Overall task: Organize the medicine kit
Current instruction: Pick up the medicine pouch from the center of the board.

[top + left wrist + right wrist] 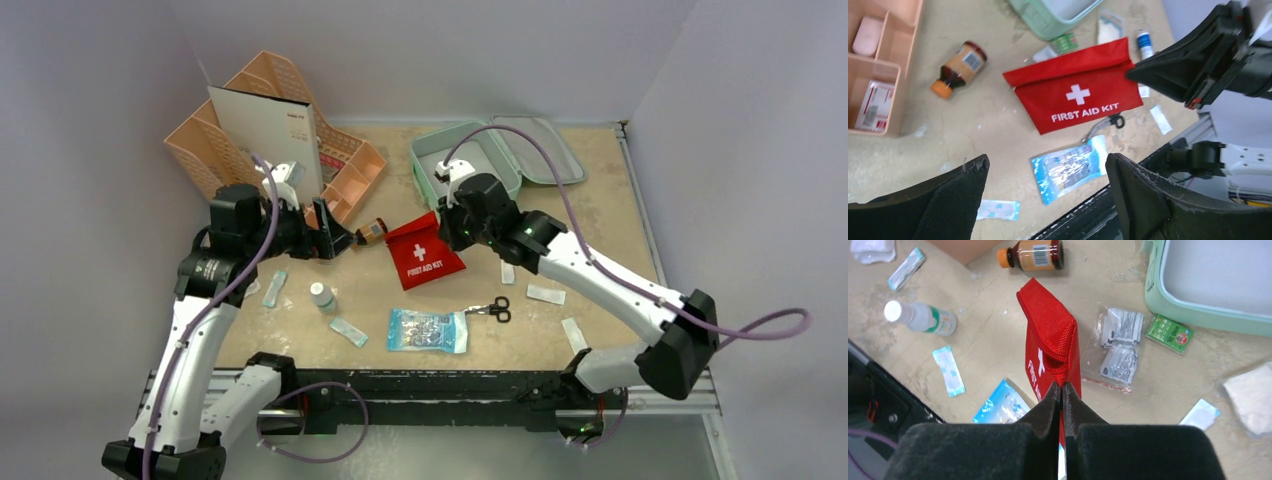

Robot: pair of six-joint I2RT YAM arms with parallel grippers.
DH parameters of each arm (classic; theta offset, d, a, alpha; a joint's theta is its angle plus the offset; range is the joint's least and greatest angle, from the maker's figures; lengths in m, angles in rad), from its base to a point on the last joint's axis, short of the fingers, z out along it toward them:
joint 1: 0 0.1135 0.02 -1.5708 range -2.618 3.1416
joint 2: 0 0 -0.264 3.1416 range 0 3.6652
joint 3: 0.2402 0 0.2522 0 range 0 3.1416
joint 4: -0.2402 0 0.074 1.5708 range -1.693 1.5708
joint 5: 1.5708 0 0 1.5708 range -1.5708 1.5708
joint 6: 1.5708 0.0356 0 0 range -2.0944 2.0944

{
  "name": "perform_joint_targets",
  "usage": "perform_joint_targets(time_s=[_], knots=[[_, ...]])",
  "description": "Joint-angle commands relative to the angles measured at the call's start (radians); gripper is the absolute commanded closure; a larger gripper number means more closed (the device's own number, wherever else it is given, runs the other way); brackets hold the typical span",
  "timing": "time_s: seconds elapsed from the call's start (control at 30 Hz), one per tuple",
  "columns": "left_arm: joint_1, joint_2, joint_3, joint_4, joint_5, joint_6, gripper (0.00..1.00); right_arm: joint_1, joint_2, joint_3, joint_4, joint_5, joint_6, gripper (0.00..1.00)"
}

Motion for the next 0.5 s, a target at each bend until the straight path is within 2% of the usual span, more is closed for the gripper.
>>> perform_joint_targets(time_s=[0.0,0.13,0.27,0.37,0.47], knots=[[-0.003,0.042,0.156,-0.076,0.118,0.026,0.14,-0.003,-0.080,0.051,-0.106,-0.093,-0.219,1.00],[-0.003,0.055,0.237,-0.106,0.239,0.039,0.16,-0.004,-0.122,0.047,-0.144,-0.240,-0.349,1.00],[-0.007,0.083,0.322,-0.167,0.300,0.076,0.16,-0.003,-0.177,0.042,-0.121,-0.419,-0.370,1.00],[-0.007,0.083,0.305,-0.136,0.353,0.077,0.16,-0.004,-0.215,0.029,-0.067,-0.518,-0.409,1.00],[-0.007,0.085,0.238,-0.044,0.553,0.043,0.17,-0.003,-0.241,0.038,-0.065,-0.635,-0.377,1.00]])
